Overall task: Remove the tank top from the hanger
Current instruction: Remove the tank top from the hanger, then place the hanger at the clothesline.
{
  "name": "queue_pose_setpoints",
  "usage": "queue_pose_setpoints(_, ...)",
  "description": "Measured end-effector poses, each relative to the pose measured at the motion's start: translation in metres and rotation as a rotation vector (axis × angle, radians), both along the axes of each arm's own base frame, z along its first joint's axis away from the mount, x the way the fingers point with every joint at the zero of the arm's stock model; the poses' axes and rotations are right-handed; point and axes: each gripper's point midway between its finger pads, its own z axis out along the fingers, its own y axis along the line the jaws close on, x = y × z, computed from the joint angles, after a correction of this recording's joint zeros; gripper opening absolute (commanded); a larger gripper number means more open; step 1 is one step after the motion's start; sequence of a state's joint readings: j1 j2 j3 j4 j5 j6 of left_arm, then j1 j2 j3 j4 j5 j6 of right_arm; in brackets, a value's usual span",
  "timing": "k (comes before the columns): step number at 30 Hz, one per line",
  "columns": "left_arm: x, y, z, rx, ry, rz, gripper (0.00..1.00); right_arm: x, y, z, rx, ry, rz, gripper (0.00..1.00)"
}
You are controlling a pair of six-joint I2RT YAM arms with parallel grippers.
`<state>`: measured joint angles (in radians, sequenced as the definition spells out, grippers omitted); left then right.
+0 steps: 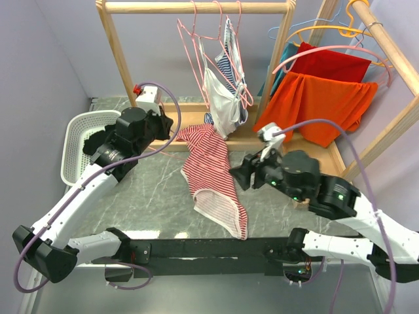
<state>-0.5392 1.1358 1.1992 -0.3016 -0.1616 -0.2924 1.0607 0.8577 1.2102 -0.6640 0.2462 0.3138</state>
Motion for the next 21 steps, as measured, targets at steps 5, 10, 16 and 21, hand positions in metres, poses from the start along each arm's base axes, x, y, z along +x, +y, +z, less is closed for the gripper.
queue_pose_setpoints(5, -0.004, -0.005, 0.002, -0.008, -0.003, -0.038, 0.01, 0.004, -0.005, 0.020, 0.020, -0.087, 0.001, 0.64)
queue_pose_setpoints(10, -0.008, -0.012, 0.003, -0.011, -0.003, -0.088, 0.01, 0.012, 0.014, 0.015, -0.007, -0.111, 0.037, 0.68)
queue_pose_setpoints(16, -0.019, -0.019, 0.008, -0.029, -0.018, -0.157, 0.01, 0.015, 0.043, -0.016, -0.082, -0.082, 0.123, 0.67)
queue_pose_setpoints(21, -0.032, -0.024, 0.016, -0.050, -0.045, -0.219, 0.01, 0.014, 0.055, -0.026, -0.104, -0.064, 0.179, 0.62)
